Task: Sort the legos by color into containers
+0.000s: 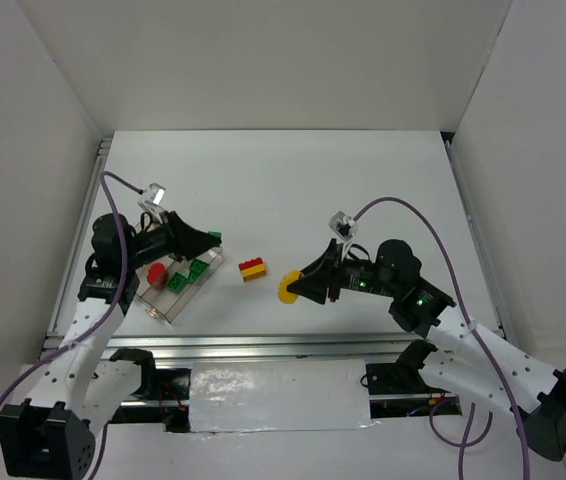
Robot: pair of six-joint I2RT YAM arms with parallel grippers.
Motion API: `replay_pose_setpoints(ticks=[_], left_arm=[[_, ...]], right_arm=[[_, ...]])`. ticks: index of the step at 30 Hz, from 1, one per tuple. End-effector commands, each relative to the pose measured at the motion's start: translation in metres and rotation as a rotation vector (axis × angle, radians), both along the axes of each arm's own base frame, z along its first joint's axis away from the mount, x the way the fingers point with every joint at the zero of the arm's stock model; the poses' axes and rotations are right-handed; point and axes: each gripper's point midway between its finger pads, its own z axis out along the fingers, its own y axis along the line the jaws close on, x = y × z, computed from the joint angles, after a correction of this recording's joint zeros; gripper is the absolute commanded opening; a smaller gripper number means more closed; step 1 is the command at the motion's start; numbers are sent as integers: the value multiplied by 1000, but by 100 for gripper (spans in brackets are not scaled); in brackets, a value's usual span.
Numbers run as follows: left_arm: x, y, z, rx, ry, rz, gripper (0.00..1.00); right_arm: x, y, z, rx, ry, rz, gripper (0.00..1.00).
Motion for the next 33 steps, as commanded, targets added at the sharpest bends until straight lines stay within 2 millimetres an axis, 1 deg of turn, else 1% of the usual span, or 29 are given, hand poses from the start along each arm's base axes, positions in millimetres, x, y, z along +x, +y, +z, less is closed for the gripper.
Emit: replay_pose_setpoints(ticks=[1,2,3,4,5,6,7,8,10,11,13,15,17,18,19,22,23,24,26,27,29,32,33], left_arm=[[27,34,-31,145,129,222,0],[36,47,-49,211,187,300,0],[41,62,-61,260,238,388,0],[46,91,-85,351,328,558,0],[47,104,-98,380,381,633,0],[47,114,-106,406,404,687,0],[46,127,-118,445,433,760,0],[45,129,-125,450,460,773,1],[42,136,-135,468,494,812,6],[43,139,-139,472,506,835,15],[43,139,-147,477,521,832,23],[43,135,-153,473,533,812,28],[42,134,-158,475,545,801,36],[42,133,-159,474,545,798,40],[42,133,-159,472,544,796,47],[41,131,-162,467,550,786,58],[41,130,-163,465,549,779,60],[41,126,-163,455,547,759,64],[40,121,-162,442,541,729,68],[40,119,-161,438,537,722,72],[40,117,-158,431,529,711,73],[38,110,-144,399,490,679,78],[37,100,-131,361,443,627,81]], right_arm=[[7,-9,-9,-32,-30,-32,0],[9,-9,-10,-36,-25,-40,0],[12,-9,-11,-44,-17,-55,0],[16,-9,-12,-46,-13,-73,0],[18,-8,-12,-44,-7,-77,0],[19,-7,-14,-49,7,-74,0],[19,-6,-14,-48,10,-68,0],[18,-4,-12,-37,7,-54,0],[18,-1,-16,-39,23,-44,0],[18,0,-16,-39,29,-39,0],[19,1,-17,-38,34,-40,0],[18,1,-16,-35,33,-35,0],[17,1,-15,-32,32,-31,0],[17,1,-15,-32,32,-32,0],[18,1,-16,-34,34,-35,0],[18,0,-15,-33,31,-41,0],[19,0,-15,-33,31,-41,0],[19,1,-15,-33,31,-41,0],[19,1,-16,-35,38,-43,0],[20,1,-18,-38,40,-45,0],[21,2,-18,-41,42,-43,0],[30,3,-22,-48,74,-86,0],[32,5,-22,-46,84,-92,0]])
